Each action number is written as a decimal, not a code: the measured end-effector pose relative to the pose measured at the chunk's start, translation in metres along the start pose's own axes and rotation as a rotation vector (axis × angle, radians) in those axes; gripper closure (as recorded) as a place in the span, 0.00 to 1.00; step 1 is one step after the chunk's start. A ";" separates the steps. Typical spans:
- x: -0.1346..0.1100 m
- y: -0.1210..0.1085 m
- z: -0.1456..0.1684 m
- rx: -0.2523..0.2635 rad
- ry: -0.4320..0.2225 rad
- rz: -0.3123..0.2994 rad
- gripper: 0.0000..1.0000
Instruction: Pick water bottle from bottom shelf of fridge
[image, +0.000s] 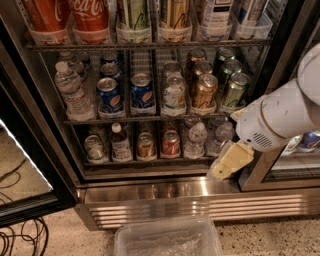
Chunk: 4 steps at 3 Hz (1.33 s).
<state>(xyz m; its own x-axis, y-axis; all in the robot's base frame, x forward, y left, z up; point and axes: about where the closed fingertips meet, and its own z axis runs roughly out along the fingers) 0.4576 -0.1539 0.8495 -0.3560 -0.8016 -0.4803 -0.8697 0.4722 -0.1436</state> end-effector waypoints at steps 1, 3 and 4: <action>0.012 0.014 0.041 -0.027 -0.121 0.068 0.00; 0.019 0.009 0.081 0.041 -0.298 0.177 0.00; 0.019 0.009 0.081 0.041 -0.297 0.176 0.00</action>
Offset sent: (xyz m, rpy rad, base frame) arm 0.0517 0.0101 -0.1191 0.4832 -0.2904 -0.2803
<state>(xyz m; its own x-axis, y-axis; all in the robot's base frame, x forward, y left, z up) 0.4709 -0.1358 0.7690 -0.3792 -0.5673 -0.7310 -0.7871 0.6131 -0.0675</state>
